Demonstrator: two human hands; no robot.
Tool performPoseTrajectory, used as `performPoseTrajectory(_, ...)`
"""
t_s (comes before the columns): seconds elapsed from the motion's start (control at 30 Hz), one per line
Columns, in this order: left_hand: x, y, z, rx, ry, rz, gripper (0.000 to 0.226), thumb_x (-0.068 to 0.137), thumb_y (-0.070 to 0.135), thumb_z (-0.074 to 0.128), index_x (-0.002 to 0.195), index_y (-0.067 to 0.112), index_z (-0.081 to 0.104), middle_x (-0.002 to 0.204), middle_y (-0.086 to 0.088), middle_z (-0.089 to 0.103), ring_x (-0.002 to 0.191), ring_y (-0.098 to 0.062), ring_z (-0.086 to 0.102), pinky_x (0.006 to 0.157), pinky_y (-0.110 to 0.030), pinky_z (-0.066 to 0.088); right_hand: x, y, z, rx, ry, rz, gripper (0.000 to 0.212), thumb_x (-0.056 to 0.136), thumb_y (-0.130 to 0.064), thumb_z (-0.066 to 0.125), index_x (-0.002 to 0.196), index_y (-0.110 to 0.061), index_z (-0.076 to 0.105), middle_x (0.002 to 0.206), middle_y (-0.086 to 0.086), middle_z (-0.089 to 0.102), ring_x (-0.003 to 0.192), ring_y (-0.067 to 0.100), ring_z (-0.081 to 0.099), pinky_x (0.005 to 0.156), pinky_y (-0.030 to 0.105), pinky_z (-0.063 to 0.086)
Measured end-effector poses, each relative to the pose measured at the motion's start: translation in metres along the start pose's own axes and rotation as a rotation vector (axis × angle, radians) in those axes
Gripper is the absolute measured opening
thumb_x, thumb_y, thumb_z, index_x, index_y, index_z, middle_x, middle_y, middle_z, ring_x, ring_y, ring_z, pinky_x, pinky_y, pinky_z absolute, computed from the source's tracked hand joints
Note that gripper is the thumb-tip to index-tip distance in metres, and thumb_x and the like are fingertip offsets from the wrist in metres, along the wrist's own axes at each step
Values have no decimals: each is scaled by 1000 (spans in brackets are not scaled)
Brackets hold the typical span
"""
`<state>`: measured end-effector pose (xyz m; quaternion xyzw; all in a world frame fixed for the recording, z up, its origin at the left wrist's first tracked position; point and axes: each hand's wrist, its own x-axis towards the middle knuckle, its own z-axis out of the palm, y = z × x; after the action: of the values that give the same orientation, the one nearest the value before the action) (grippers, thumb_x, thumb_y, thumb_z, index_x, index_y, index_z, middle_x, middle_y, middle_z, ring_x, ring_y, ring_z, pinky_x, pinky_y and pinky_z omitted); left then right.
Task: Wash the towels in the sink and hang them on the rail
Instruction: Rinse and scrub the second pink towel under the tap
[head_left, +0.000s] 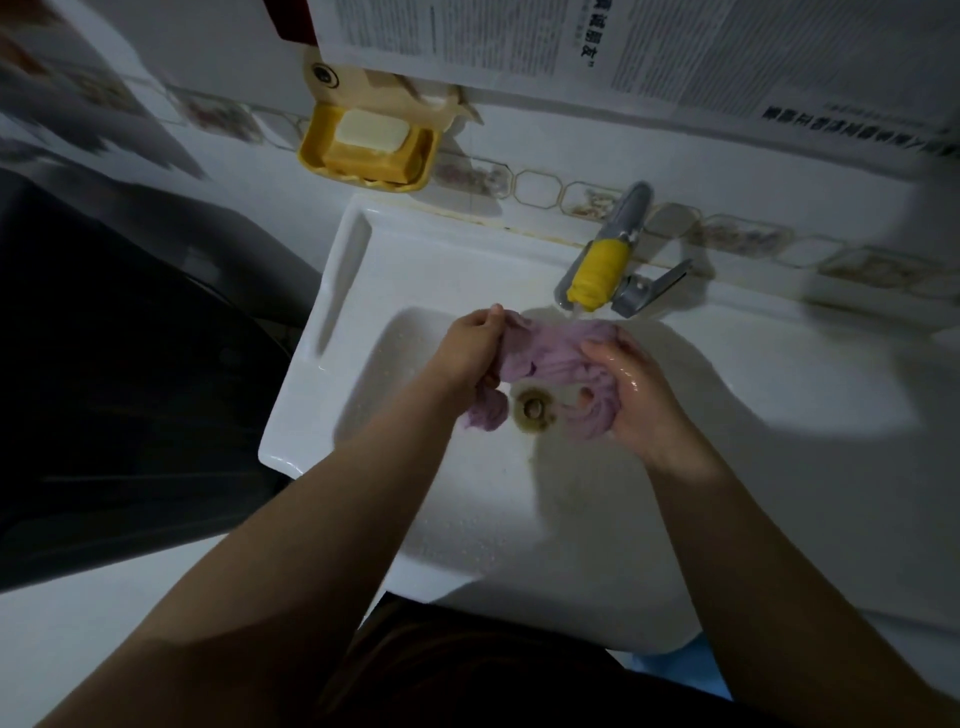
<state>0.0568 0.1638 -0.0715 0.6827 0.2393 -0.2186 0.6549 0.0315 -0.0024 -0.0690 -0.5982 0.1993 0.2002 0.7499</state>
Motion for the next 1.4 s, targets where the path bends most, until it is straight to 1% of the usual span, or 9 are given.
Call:
performPoseTrajectory(0.13,7,-5,30,-216,51,-146,41,103,32,37,76,11,59,78,-15,61,78,-30,61,79,-39,54,-1,10,39,-495,73,-183,10,92,-28,59,92,-18,57,85,1,66,81,14,64,76,28,49)
performPoseTrajectory(0.3,-13,0,59,-356,-58,-271,40,99,32,46,69,8,57,57,-12,57,49,-22,60,42,-19,46,29,-15,40,-626,401,-148,20,93,-27,56,82,-10,61,74,2,58,90,32,63,67,26,38)
performPoseTrajectory(0.5,1,-1,38,-273,84,-128,38,99,34,43,119,4,58,109,-15,65,104,-31,63,56,-18,50,13,6,70,-714,353,-293,41,93,-44,47,64,-15,52,79,19,66,81,36,63,72,42,50)
performPoseTrajectory(0.63,-25,4,39,-286,-75,-259,52,102,44,34,72,7,54,45,-8,55,41,-17,58,38,-20,41,35,-4,52,-783,390,-210,48,90,-50,48,58,-15,51,70,12,63,73,33,63,67,37,50)
performPoseTrajectory(0.77,-24,-6,14,90,-267,-209,71,76,78,50,94,11,67,79,-10,68,75,-23,64,74,-31,52,50,-10,38,-845,254,-149,40,92,-51,49,70,-18,56,75,11,58,74,26,59,72,36,50)
performPoseTrajectory(0.9,-14,-17,-21,450,-373,-15,22,95,39,56,85,19,59,60,1,50,49,-12,46,46,-20,39,49,-23,30,-953,113,-19,43,99,-44,40,77,-10,54,59,5,48,49,18,45,51,23,33)
performPoseTrajectory(1.2,-4,10,-48,14,-2,94,39,99,38,45,86,3,58,69,-17,52,55,-23,46,49,-34,46,18,-13,8,-895,-514,198,16,89,-25,65,87,-10,60,65,6,67,48,14,54,47,23,47)
performPoseTrajectory(1.3,-2,24,-49,-267,79,102,29,96,32,53,87,5,58,82,-18,55,72,-28,59,61,-39,57,20,13,-1,-876,-431,287,17,91,-25,62,89,-8,62,70,9,68,59,22,60,56,29,48)
performPoseTrajectory(1.4,-3,20,-49,-248,55,90,24,96,28,55,92,4,55,79,-15,52,64,-23,58,54,-30,55,21,21,-2,-348,-200,360,18,96,-14,50,111,-6,57,96,16,69,72,28,64,65,38,57)
